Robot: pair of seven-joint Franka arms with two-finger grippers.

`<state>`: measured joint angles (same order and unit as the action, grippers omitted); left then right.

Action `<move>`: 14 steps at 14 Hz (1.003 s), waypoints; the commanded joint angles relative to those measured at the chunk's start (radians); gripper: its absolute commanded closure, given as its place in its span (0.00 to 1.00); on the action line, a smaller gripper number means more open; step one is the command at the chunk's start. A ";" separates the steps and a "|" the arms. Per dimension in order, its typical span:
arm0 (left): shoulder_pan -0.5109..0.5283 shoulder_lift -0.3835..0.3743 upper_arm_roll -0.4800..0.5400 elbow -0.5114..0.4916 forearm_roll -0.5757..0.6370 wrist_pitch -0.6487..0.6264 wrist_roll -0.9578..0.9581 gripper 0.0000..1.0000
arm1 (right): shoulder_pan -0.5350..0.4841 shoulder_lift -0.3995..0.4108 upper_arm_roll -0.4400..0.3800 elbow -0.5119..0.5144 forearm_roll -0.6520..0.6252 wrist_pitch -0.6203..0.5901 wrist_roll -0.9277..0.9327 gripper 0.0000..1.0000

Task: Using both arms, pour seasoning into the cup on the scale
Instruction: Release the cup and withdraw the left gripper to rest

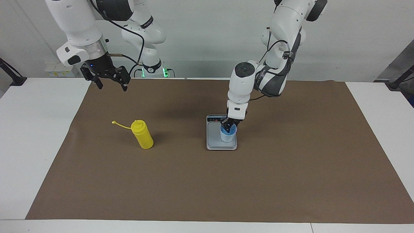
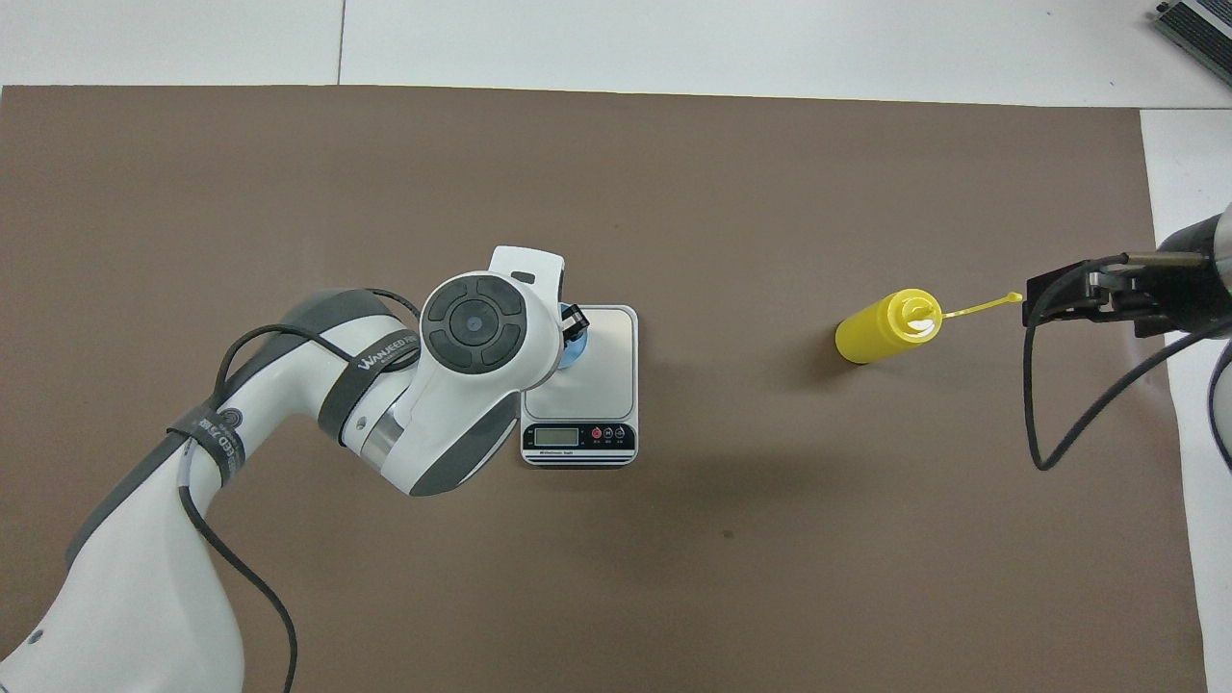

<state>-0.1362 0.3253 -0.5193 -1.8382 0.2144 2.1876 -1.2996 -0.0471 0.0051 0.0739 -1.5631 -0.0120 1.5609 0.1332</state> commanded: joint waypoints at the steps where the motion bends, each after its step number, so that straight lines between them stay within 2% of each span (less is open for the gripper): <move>1: 0.007 0.061 -0.008 0.199 0.029 -0.216 -0.006 0.37 | -0.010 -0.031 0.006 -0.064 -0.011 0.059 -0.029 0.00; 3: 0.012 0.060 0.001 0.313 0.022 -0.332 0.006 0.36 | -0.010 -0.054 0.004 -0.112 -0.006 0.106 -0.064 0.00; 5: 0.033 0.055 0.019 0.410 -0.012 -0.496 0.125 0.33 | -0.010 -0.077 0.004 -0.169 -0.002 0.163 -0.101 0.00; 8: 0.036 0.051 0.155 0.569 -0.099 -0.713 0.372 0.33 | -0.031 -0.123 0.003 -0.282 0.041 0.263 -0.254 0.00; 10: 0.040 0.022 0.247 0.580 -0.113 -0.768 0.553 0.33 | -0.082 -0.164 0.001 -0.381 0.136 0.368 -0.421 0.00; 14: 0.038 -0.041 0.548 0.565 -0.233 -0.787 1.018 0.33 | -0.123 -0.200 -0.002 -0.506 0.252 0.510 -0.643 0.00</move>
<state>-0.0880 0.3187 -0.0904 -1.2640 0.0412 1.4207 -0.4672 -0.1499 -0.1435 0.0715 -1.9784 0.1678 2.0083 -0.4100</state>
